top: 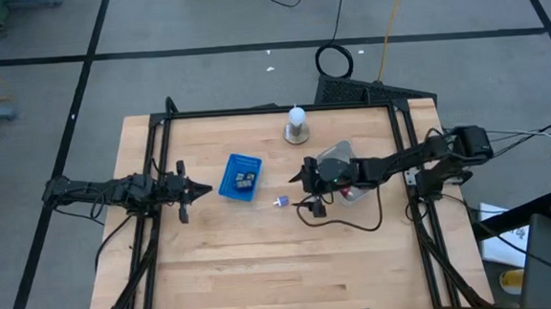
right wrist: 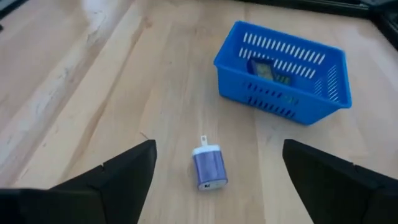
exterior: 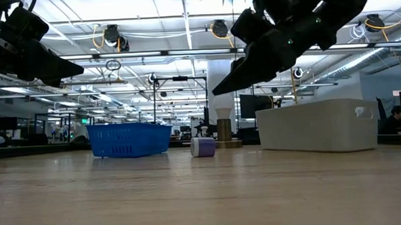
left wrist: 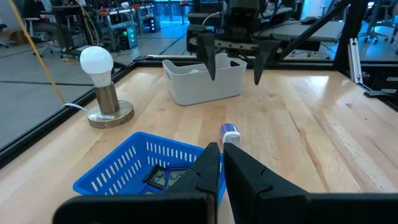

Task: Pick & Place Office items
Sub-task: Put the blue charger into the gray bin

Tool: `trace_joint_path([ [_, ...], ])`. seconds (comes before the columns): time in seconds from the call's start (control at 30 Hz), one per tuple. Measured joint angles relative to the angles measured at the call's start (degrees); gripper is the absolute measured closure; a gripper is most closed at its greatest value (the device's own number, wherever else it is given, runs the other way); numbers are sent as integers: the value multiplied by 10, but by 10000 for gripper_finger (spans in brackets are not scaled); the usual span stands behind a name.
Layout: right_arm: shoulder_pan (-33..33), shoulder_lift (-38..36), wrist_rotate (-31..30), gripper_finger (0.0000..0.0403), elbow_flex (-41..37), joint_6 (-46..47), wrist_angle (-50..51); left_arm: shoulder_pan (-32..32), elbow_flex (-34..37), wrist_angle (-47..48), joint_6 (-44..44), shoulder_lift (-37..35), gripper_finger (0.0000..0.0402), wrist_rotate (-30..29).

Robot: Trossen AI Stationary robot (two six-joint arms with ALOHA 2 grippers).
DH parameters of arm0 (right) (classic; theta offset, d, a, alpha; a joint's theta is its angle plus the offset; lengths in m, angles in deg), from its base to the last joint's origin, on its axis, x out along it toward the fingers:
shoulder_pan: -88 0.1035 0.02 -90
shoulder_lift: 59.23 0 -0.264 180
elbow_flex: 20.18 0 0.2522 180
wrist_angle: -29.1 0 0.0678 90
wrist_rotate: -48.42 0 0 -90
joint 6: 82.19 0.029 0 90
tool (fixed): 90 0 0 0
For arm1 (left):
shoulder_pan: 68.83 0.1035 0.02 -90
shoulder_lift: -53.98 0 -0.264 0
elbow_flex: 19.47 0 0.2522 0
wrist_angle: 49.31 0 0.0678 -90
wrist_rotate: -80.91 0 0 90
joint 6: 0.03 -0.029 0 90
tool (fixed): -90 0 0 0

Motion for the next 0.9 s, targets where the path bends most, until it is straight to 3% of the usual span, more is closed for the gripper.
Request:
trace_joint_path([
  [0.53,2,125,1,57,39,16,-59,0,0,0,-2,0,376,3],
  [0.9,0,147,24,57,52,3,-39,0,0,1,-6,0,376,15],
])
